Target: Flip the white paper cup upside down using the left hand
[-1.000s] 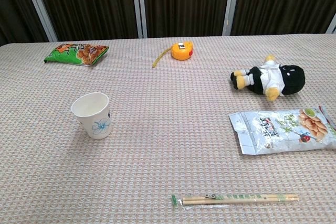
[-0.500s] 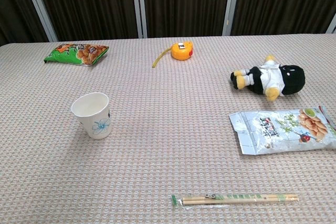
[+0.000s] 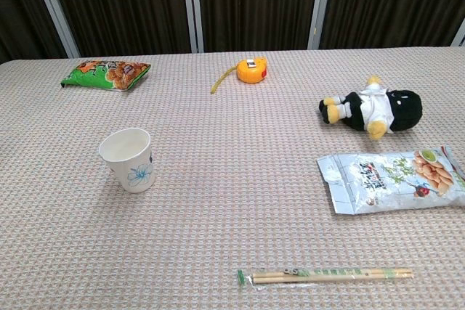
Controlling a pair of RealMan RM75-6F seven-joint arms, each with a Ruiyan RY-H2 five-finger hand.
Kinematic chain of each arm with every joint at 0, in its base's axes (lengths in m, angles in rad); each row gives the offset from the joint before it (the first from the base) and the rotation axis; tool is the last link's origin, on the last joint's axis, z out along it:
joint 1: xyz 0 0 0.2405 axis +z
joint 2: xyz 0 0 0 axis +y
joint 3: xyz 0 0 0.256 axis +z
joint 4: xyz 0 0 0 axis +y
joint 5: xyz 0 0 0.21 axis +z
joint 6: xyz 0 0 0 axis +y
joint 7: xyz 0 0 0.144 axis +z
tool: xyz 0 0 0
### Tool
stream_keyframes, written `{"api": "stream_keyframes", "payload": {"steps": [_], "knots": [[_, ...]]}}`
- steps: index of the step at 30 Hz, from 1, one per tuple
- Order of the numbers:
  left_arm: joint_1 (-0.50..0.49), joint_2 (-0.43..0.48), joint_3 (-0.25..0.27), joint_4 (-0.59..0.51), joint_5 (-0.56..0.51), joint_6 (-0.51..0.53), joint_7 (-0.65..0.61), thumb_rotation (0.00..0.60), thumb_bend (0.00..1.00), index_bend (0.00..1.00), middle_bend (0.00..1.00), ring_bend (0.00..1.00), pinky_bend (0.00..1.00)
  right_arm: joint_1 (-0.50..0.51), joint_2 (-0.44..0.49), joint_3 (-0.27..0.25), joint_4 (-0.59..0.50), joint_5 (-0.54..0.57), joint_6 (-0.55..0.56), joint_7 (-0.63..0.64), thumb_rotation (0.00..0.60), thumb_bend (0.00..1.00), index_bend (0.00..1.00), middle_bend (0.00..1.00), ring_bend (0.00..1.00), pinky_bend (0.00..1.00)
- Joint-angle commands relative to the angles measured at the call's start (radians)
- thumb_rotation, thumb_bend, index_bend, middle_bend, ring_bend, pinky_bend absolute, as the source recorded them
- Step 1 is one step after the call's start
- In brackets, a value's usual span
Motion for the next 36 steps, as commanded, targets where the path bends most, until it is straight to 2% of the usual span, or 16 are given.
{"api": "stream_keyframes", "payload": {"steps": [1,5,15,19,23,32,36], "knots": [[-0.067,-0.037,-0.024,-0.039,-0.065,-0.075,0.079,0.6,0.02,0.02,0.0,0.0,0.0,0.001,0.0,0.0,0.001,0.004,-0.005,0.002,0.6,0.05,0.0,0.0,0.0,0.0],[-0.139,-0.101,-0.046,-0.064,-0.15,-0.136,0.178,0.6,0.02,0.09,0.0,0.0,0.0,0.0,0.005,0.002,0.0,0.005,-0.003,0.016,0.6,0.05,0.0,0.0,0.0,0.0],[-0.253,-0.201,-0.078,-0.072,-0.339,-0.173,0.335,0.6,0.02,0.18,0.0,0.0,0.0,0.001,0.014,0.002,-0.001,0.006,-0.004,0.039,0.6,0.05,0.0,0.0,0.0,0.0],[-0.291,-0.239,-0.08,-0.057,-0.382,-0.169,0.374,0.6,0.03,0.21,0.0,0.0,0.0,0.0,0.017,0.003,-0.001,0.007,-0.003,0.048,0.6,0.05,0.0,0.0,0.0,0.0],[-0.322,-0.272,-0.078,-0.04,-0.421,-0.169,0.4,0.6,0.09,0.23,0.0,0.0,0.0,0.0,0.02,0.003,-0.001,0.008,-0.004,0.054,0.6,0.05,0.0,0.0,0.0,0.0],[-0.388,-0.344,-0.071,0.01,-0.512,-0.162,0.446,0.6,0.1,0.26,0.0,0.0,0.0,0.0,0.023,0.003,-0.001,0.005,-0.001,0.066,0.6,0.05,0.0,0.0,0.0,0.0],[-0.403,-0.361,-0.069,0.028,-0.526,-0.158,0.449,0.6,0.17,0.31,0.0,0.0,0.0,0.001,0.024,0.003,0.0,0.006,-0.004,0.067,0.6,0.05,0.0,0.0,0.0,0.0]]}}
